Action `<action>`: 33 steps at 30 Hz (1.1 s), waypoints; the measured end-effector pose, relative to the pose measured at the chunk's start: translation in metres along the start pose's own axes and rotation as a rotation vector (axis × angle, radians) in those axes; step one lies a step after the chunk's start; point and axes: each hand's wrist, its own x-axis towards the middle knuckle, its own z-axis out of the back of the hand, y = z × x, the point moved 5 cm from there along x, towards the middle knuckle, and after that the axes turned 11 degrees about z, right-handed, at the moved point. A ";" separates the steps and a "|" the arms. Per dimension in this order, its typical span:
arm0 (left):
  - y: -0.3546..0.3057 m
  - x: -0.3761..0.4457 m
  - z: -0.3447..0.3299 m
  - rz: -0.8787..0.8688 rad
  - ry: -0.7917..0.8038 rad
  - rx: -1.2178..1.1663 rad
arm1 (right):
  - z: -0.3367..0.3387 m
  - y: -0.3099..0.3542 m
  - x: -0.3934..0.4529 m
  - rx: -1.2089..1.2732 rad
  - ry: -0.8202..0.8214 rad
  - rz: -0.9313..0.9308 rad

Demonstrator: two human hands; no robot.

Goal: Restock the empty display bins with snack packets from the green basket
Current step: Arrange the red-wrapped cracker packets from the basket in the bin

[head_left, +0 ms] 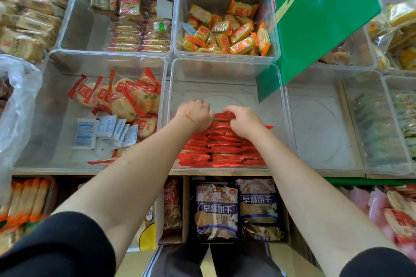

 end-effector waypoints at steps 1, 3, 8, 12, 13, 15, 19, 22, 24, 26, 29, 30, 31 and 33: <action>0.001 0.004 -0.006 0.038 0.075 -0.016 | -0.003 -0.002 0.001 -0.003 0.020 -0.004; 0.006 0.008 -0.013 0.084 0.149 -0.029 | -0.007 -0.006 0.004 0.003 0.060 -0.007; 0.017 0.008 -0.016 0.140 0.133 -0.102 | -0.009 0.001 0.006 -0.018 0.136 0.021; 0.016 -0.002 -0.010 0.097 0.037 -0.153 | -0.003 0.007 -0.002 -0.072 0.143 0.051; 0.013 -0.007 -0.006 0.081 0.003 -0.150 | -0.001 0.008 -0.003 -0.076 0.124 0.053; 0.005 -0.018 0.001 0.042 -0.055 -0.121 | 0.005 0.009 -0.009 -0.067 0.084 0.050; -0.004 -0.051 0.012 0.007 -0.225 -0.191 | 0.020 0.016 -0.043 -0.001 -0.108 0.090; -0.022 -0.095 0.022 -0.033 -0.428 -0.367 | 0.036 0.021 -0.095 0.103 -0.392 0.084; -0.044 -0.130 0.023 -0.048 -0.471 -0.473 | 0.043 0.022 -0.140 0.164 -0.522 0.070; -0.071 -0.158 0.015 -0.081 -0.427 -0.511 | 0.043 0.014 -0.181 0.202 -0.579 0.038; -0.115 -0.183 -0.011 -0.146 -0.302 -0.505 | 0.038 -0.019 -0.230 0.239 -0.579 -0.063; -0.131 -0.188 -0.021 -0.174 -0.254 -0.494 | 0.035 -0.033 -0.243 0.240 -0.574 -0.098; -0.147 -0.193 -0.031 -0.197 -0.199 -0.482 | 0.033 -0.049 -0.256 0.245 -0.567 -0.130; -0.177 -0.198 -0.052 -0.205 -0.088 -0.467 | 0.025 -0.083 -0.278 0.270 -0.515 -0.179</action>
